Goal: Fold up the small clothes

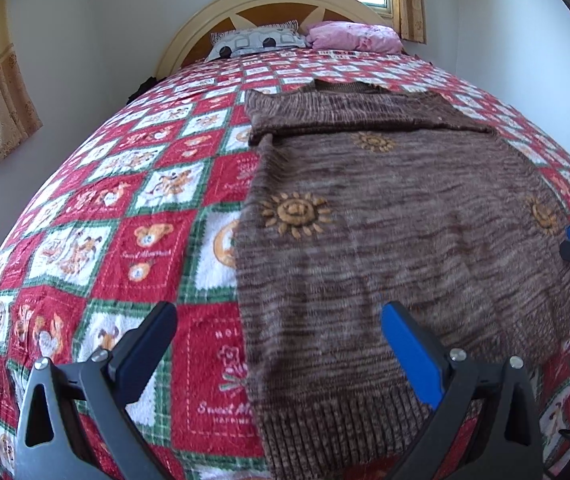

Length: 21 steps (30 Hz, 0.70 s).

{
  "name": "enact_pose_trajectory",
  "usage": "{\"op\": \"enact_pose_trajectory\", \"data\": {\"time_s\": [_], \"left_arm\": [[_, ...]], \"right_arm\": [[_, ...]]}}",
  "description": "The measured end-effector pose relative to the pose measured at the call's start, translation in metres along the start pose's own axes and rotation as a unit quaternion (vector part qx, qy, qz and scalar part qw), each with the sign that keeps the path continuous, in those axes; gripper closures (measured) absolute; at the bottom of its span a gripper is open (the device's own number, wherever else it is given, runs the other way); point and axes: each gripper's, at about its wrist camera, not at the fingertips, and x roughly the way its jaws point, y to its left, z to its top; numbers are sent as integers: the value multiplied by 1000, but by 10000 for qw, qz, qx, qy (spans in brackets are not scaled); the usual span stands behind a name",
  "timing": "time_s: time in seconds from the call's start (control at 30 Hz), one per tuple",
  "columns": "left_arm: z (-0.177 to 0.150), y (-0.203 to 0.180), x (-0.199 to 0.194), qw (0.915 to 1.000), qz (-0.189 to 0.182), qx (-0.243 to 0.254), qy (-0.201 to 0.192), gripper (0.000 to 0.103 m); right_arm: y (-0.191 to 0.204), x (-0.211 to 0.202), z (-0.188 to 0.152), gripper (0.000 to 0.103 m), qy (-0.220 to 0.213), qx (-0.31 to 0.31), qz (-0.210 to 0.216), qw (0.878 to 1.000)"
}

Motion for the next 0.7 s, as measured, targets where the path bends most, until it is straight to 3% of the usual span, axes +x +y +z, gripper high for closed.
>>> {"op": "enact_pose_trajectory", "data": {"time_s": [0.7], "left_arm": [[-36, 6, -11, 9999, 117, 10, 103, 0]], "right_arm": [[-13, -26, -54, 46, -125, 96, -136, 9998]]}}
